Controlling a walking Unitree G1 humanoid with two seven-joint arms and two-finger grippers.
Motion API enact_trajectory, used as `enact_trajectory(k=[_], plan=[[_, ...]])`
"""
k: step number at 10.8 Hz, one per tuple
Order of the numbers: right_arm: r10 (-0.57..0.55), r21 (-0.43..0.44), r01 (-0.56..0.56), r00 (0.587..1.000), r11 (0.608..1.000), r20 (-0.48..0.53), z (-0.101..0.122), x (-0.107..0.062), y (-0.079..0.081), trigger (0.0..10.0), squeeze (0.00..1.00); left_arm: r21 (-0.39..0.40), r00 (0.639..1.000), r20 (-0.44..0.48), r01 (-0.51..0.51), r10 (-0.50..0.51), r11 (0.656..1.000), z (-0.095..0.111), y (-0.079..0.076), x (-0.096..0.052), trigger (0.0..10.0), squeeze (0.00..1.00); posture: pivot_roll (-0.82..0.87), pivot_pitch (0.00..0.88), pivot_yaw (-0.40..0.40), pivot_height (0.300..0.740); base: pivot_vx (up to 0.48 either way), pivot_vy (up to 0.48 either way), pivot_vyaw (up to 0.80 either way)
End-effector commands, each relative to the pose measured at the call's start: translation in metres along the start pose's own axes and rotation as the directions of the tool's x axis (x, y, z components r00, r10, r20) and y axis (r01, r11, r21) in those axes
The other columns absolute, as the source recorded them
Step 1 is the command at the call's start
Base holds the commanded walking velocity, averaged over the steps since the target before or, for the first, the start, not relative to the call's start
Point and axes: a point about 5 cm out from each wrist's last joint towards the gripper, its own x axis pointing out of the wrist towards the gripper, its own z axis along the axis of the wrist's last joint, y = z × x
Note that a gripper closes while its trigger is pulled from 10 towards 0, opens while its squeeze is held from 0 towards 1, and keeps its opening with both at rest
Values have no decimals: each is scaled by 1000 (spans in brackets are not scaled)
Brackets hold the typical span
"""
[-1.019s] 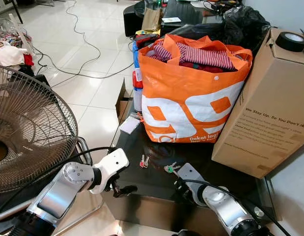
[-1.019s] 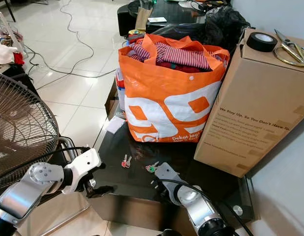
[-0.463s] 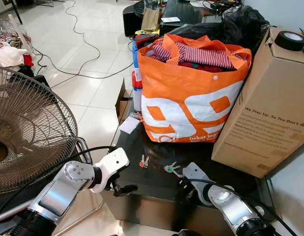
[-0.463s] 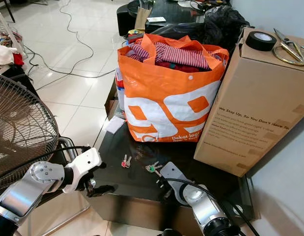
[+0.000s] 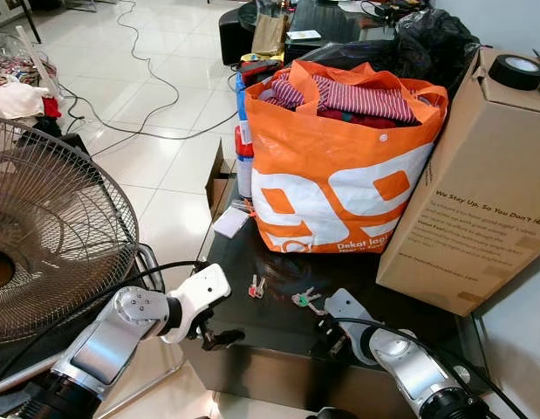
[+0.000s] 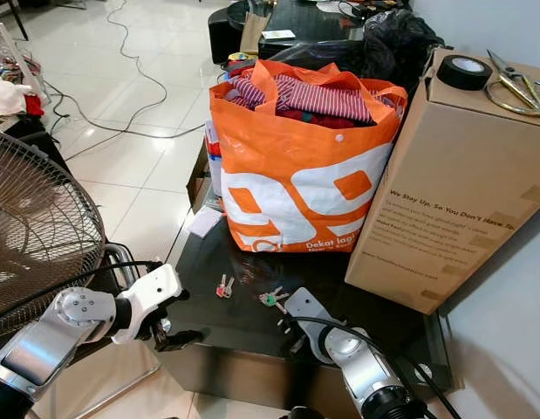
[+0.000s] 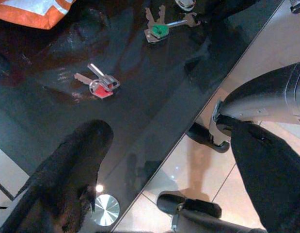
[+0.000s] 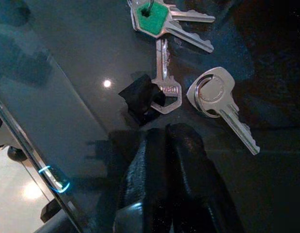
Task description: Hang keys on a hook
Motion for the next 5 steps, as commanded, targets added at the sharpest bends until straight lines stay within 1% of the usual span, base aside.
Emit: enact_trajectory(k=[1,3,4,5], plan=[[-9,33,9,1000,999,2,0,-3,-5,10000,1000,22,1000,-2,8,-8,1000,3,1,1,10000,0,-169,0,32,740,0,0,0],[19,30,-19,1000,999,2,-3,-6,-4,10000,1000,23,1000,0,9,-9,1000,4,1,2,10000,0,-170,0,33,740,0,0,0],[43,10,-43,999,999,2,-3,-5,1,10000,1000,24,1000,-1,10,-10,1000,4,1,3,10000,0,-175,0,36,740,0,0,0],[33,-2,-33,999,999,-3,-3,-3,3,10000,1000,26,1000,-1,11,-11,1000,4,1,3,10000,0,-175,0,36,740,0,0,0]])
